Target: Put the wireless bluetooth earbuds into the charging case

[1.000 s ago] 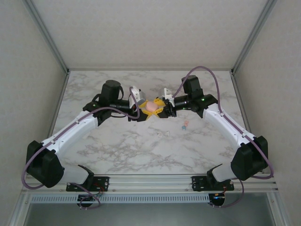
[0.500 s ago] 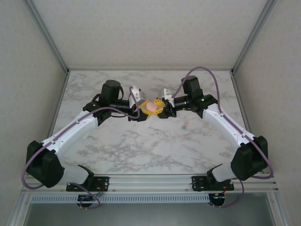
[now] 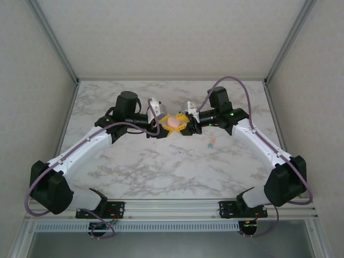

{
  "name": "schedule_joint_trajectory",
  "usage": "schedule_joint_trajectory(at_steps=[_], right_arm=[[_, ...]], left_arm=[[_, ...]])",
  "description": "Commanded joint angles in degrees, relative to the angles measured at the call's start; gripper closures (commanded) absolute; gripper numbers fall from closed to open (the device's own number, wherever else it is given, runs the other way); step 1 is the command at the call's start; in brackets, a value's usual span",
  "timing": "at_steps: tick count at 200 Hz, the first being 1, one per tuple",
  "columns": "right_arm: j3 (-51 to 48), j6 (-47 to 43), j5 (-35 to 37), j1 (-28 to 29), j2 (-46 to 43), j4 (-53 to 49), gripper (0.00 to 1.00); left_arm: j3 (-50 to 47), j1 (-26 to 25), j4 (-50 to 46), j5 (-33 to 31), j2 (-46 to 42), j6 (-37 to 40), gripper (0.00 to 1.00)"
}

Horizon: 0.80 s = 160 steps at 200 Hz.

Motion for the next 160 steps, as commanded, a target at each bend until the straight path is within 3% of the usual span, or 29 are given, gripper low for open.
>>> schedule_joint_trajectory(at_steps=[1,32,77,94,160], right_arm=[[-0.7,1.4,-1.2,0.4,-1.4,1.2,0.65],[-0.7,2.0,-0.9,0.5,-0.9,1.7,0.65],[-0.4,2.9,-1.1,0.5,-0.9,2.5,0.64],[0.0,3.4,-1.3,0.4,-0.7,2.2,0.63],[-1.8,3.7,3.0,0.2,-2.4,1.4,0.48]], left_arm=[[1.9,-0.2,-0.2,1.1,-0.1,1.0,0.51],[2.5,-0.2,-1.0,1.8,0.1,1.5,0.59],[3.8,-0.2,-5.1,1.3,0.5,4.2,0.59],[4.2,-0.2,-5.1,1.6,0.7,3.9,0.67],[4.5,-0.1,-5.2,2.0,1.1,3.3,0.8]])
